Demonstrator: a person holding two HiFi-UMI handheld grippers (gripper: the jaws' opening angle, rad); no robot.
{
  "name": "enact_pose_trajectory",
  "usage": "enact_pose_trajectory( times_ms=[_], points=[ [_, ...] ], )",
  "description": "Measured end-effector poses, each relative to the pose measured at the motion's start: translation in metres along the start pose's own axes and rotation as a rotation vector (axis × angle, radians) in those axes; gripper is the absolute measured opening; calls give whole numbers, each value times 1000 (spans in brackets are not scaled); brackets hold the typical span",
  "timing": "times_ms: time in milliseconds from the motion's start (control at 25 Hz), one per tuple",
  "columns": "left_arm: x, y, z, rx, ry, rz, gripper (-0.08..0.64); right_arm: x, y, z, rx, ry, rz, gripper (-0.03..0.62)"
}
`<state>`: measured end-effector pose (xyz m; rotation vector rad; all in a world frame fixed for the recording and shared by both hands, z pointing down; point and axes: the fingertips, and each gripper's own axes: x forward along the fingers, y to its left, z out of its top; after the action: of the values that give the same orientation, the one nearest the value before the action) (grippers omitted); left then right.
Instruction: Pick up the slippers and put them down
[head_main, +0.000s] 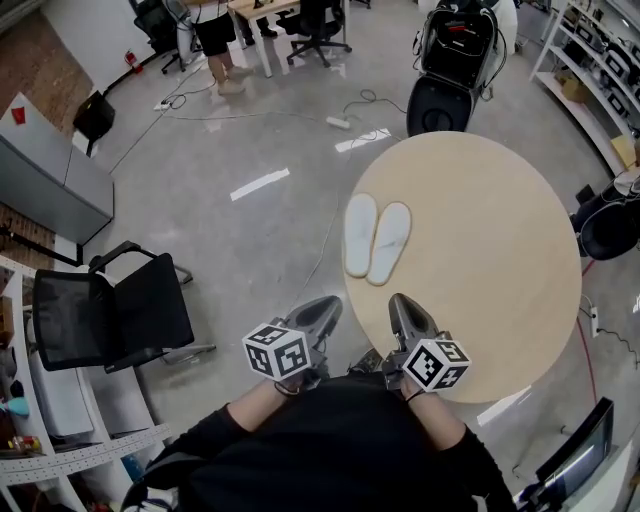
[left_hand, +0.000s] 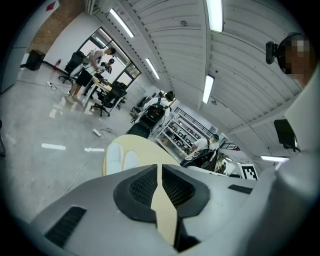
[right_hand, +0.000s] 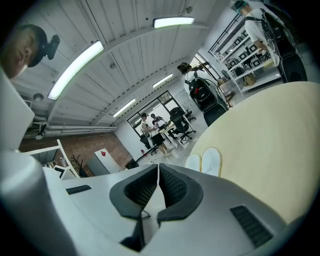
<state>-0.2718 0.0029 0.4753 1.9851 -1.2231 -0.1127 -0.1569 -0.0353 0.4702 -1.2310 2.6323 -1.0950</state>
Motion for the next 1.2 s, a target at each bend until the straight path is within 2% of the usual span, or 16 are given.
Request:
enact_pose_trajectory(
  times_ms=[120,320,440,480,520,600,960,1200],
  points=[
    [23,3,6,2,2,25,25,9,-21,12,-6,13,-13,18],
    [50,14,1,-13,40,61,26,15,-53,14,44,26,-52,24],
    [66,21,4,0,70,99,34,22,-70,19,73,35,-75,58],
    [73,26,6,6,82,116,75,26,-76,21,81,38,-84,76],
    [80,31,7,8,95,130,147,31,-82,22,89,40,-95,93],
    [95,45,10,4,127,143,184,43,-94,25,104,43,-121,115],
    [176,116,28,16,284,165,184,103,-146,31,159,59,-273,120],
    [216,151,30,37,371,151,184,150,-161,26,137,97,-312,120]
  ],
)
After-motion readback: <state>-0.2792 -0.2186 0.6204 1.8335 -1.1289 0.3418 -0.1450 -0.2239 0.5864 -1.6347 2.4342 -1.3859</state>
